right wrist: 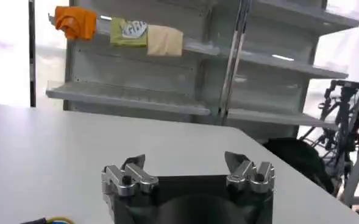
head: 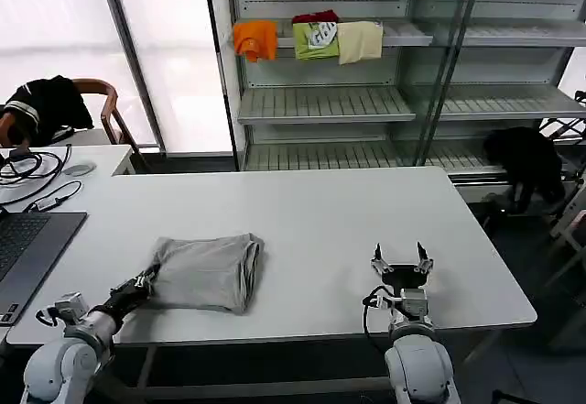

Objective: Fold and organize the clothes.

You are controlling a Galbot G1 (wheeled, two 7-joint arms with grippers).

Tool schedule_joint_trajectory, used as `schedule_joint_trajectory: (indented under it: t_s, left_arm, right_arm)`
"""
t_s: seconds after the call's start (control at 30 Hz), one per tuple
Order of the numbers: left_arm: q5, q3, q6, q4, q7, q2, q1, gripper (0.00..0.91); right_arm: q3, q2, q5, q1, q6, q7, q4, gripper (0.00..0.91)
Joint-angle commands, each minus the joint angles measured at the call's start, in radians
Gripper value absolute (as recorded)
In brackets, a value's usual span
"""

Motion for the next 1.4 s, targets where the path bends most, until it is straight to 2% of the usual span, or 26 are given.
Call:
schedule_joint_trajectory:
  t_s: [0.03, 0.23, 0.4, 0.57, 0.67, 0.87, 1.0, 1.07, 1.1, 1.17, 1.23, 1.4]
  left_arm:
    - [0.469, -0.189, -0.172, -0.070, 0.058, 0.072, -0.019, 0.000]
    - [0.640, -0.326, -0.183, -0.112, 0.131, 0.181, -0.067, 0.000]
    - [0.682, -0.345, -0.178, -0.128, 0.155, 0.257, -0.065, 0.010]
    - [0.692, -0.326, -0.149, -0.187, 0.166, 0.278, -0.071, 0.020]
    - [0.711, -0.236, -0.150, -0.247, 0.184, 0.253, -0.039, 0.020]
    - [0.890, 0.163, -0.198, -0.196, 0.216, 0.156, 0.013, 0.020]
    - [0.999, 0.360, -0.181, -0.141, 0.199, -0.004, -0.001, 0.030]
    - [1.000, 0.415, -0.162, -0.148, 0.191, -0.039, -0.016, 0.030]
    - [0.988, 0.461, -0.143, -0.157, 0.173, -0.070, -0.037, 0.030]
    - [0.944, 0.507, -0.114, -0.169, 0.145, -0.084, -0.063, 0.030]
    - [0.813, 0.575, -0.071, -0.183, 0.063, -0.089, -0.107, 0.030]
    - [0.576, 0.651, -0.081, -0.146, -0.121, -0.104, -0.180, 0.030]
  right_arm:
    - [0.002, -0.006, 0.000, -0.001, 0.010, -0.002, -0.013, 0.907]
    - [-0.004, -0.005, 0.000, 0.001, 0.015, -0.005, -0.021, 0.907]
    - [-0.006, -0.004, -0.001, -0.007, 0.025, -0.006, -0.026, 0.907]
    - [-0.003, -0.006, -0.003, -0.019, 0.041, -0.007, -0.037, 0.907]
    - [-0.003, -0.005, -0.002, -0.026, 0.050, -0.006, -0.040, 0.907]
    - [0.004, 0.001, -0.004, -0.052, 0.067, -0.005, -0.033, 0.907]
    - [0.031, -0.009, -0.001, -0.080, 0.081, -0.004, -0.025, 0.907]
    - [0.044, -0.014, -0.001, -0.088, 0.086, -0.003, -0.025, 0.907]
    - [0.053, -0.015, -0.001, -0.093, 0.088, -0.003, -0.024, 0.907]
    - [0.061, -0.016, -0.001, -0.097, 0.090, -0.003, -0.022, 0.907]
    - [0.065, -0.015, -0.002, -0.099, 0.089, -0.002, -0.015, 0.907]
    - [0.060, -0.011, -0.006, -0.095, 0.083, -0.005, 0.004, 0.907]
